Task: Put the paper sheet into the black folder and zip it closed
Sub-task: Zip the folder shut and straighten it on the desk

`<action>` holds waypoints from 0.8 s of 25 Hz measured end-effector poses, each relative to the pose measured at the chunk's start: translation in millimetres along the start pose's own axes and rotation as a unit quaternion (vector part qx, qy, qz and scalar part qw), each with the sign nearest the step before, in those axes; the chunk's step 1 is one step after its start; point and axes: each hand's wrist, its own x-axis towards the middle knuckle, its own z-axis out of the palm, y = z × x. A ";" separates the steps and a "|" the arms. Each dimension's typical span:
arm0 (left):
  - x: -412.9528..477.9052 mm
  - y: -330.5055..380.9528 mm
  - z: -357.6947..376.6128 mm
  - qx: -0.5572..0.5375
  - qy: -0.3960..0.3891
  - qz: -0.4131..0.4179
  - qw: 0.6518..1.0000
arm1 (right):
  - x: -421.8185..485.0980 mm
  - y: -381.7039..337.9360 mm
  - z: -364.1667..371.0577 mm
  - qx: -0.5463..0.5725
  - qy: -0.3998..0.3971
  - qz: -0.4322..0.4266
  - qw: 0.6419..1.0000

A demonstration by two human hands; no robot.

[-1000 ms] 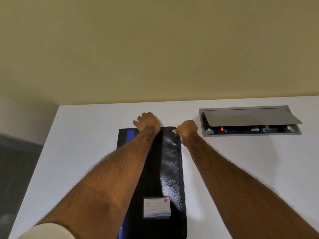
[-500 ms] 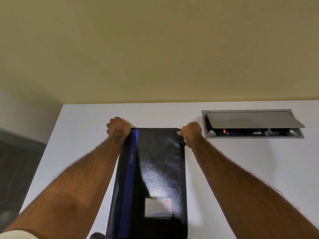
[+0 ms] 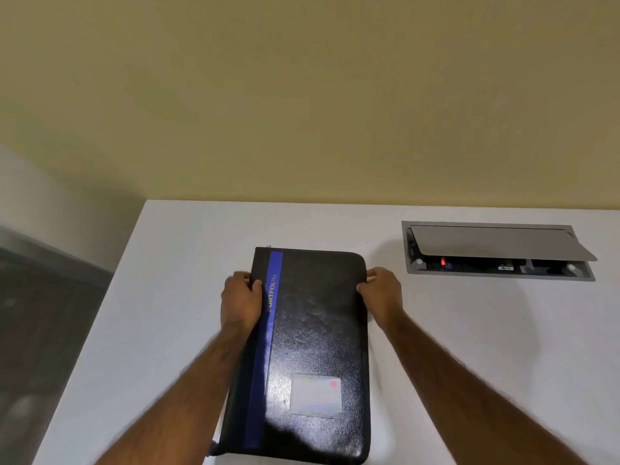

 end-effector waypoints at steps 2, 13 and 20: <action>-40.1 -22.2 -3.5 0.009 0.010 0.007 1.000 | -36.4 19.9 4.9 -0.014 -0.001 -0.002 1.000; -100.4 -65.8 -21.7 -0.008 -0.039 -0.015 0.999 | -116.9 51.4 20.6 -0.079 -0.033 0.045 0.995; -93.3 -59.2 -22.9 -0.089 -0.042 -0.056 0.994 | -97.8 53.2 13.4 -0.009 -0.009 0.056 0.998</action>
